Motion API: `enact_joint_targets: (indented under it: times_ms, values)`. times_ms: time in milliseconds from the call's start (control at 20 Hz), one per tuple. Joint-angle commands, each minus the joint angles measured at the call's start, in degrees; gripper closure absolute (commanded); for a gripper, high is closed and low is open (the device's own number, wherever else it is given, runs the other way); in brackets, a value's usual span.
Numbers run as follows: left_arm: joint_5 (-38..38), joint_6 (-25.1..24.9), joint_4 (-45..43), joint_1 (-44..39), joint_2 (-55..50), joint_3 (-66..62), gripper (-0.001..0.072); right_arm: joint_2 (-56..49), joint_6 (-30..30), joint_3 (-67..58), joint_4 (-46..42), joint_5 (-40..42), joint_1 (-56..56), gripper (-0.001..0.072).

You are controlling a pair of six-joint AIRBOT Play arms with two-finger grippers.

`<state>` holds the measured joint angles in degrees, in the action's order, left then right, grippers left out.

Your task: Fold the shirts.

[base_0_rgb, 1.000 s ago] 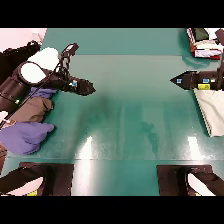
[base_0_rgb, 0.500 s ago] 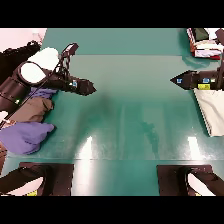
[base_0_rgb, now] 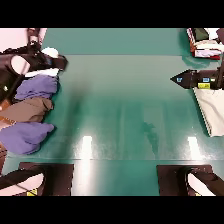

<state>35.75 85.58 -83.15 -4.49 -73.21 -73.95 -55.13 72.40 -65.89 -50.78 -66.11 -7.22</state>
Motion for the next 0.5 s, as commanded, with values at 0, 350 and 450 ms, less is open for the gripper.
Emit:
enact_joint_targets:
  times_ms: [0,350,450]
  values:
    - [-0.2,1.9,-5.1,10.6,-9.3,-8.7,0.0059,0.0,0.0,-0.1,0.2,1.7,-0.1,0.0695]
    - [1.4,1.0,-5.0,15.8,-31.1,-22.8,0.0059,0.0,0.0,-0.1,0.2,1.7,-0.1,0.0695]
    - [0.5,1.0,-4.9,15.8,-34.6,-24.1,0.0059,0.0,0.0,-0.1,0.2,1.6,-0.1,0.0695]
